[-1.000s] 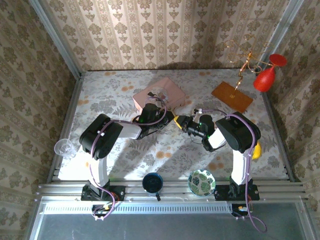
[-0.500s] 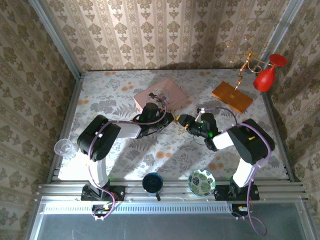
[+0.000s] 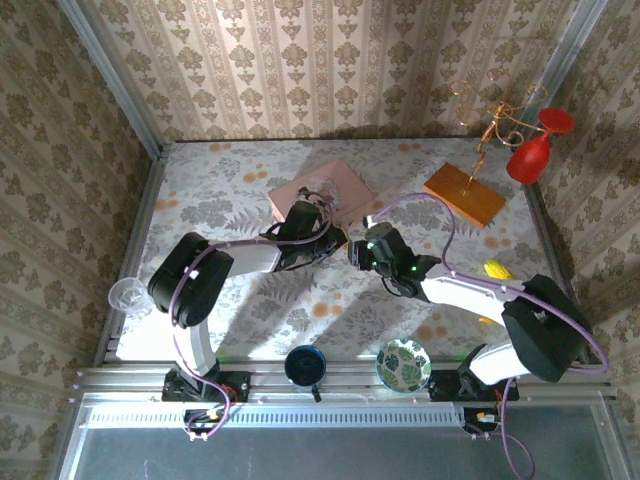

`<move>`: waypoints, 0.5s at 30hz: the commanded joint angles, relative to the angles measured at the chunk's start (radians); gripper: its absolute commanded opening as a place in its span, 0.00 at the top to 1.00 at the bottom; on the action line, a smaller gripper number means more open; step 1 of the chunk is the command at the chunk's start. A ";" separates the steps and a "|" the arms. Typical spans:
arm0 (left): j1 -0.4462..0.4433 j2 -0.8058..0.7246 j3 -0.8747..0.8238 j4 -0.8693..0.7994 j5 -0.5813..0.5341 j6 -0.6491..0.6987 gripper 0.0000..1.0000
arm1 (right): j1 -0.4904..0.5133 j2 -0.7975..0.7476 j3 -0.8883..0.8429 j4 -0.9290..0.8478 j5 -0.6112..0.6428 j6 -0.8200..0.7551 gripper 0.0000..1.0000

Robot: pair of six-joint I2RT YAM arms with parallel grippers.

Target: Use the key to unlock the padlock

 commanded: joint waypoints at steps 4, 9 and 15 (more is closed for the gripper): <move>0.002 -0.036 0.024 -0.021 0.058 -0.005 1.00 | 0.045 0.094 0.092 -0.157 0.138 -0.130 0.62; 0.008 -0.036 0.026 -0.024 0.063 -0.005 1.00 | 0.052 0.138 0.146 -0.183 0.121 -0.166 0.63; 0.008 -0.026 0.024 -0.005 0.075 -0.019 1.00 | 0.052 0.176 0.187 -0.206 0.119 -0.188 0.65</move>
